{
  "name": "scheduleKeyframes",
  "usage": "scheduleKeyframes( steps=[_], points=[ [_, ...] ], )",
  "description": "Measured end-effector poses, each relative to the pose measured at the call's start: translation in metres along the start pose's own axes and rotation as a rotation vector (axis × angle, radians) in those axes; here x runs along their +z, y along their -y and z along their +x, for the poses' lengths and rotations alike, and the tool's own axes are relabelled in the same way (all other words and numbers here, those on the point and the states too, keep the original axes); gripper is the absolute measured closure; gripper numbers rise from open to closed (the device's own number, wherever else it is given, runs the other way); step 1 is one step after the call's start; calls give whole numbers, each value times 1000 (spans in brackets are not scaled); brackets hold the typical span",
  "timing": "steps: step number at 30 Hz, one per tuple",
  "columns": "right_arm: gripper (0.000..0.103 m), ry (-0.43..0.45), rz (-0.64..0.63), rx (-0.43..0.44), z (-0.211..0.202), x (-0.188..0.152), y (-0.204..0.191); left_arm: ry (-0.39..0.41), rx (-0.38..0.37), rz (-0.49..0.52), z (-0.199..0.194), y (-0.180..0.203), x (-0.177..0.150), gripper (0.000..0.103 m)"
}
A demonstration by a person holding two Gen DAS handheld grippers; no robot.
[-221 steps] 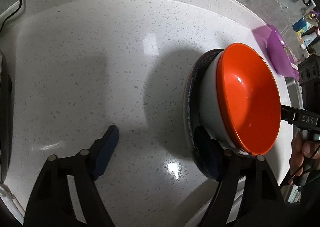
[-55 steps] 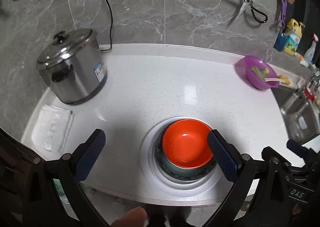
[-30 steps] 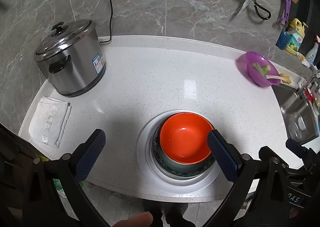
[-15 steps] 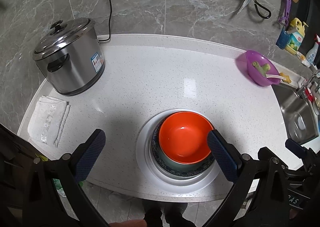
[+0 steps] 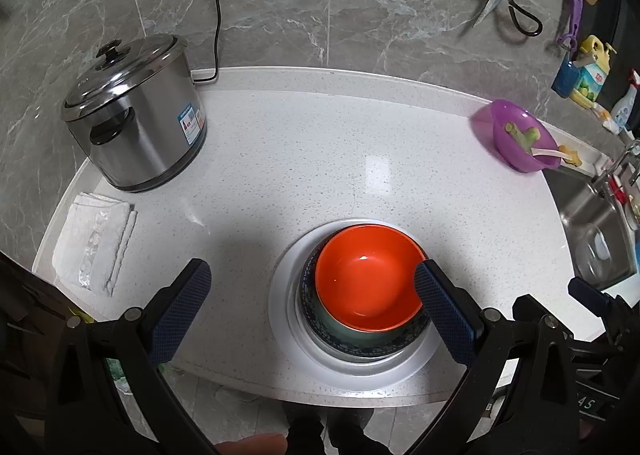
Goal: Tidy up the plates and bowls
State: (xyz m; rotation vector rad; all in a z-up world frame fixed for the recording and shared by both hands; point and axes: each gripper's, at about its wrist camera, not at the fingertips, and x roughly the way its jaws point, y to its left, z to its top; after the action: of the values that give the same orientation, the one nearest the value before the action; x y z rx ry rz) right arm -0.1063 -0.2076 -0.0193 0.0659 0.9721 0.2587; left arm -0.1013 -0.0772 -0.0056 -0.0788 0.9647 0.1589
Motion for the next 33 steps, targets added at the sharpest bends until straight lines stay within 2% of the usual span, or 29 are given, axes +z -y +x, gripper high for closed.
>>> scheduleKeyframes(
  steps=[33],
  points=[
    [0,-3,-3,1,2,2,-1,-17,8,-12,10,-1,1,0]
  ],
)
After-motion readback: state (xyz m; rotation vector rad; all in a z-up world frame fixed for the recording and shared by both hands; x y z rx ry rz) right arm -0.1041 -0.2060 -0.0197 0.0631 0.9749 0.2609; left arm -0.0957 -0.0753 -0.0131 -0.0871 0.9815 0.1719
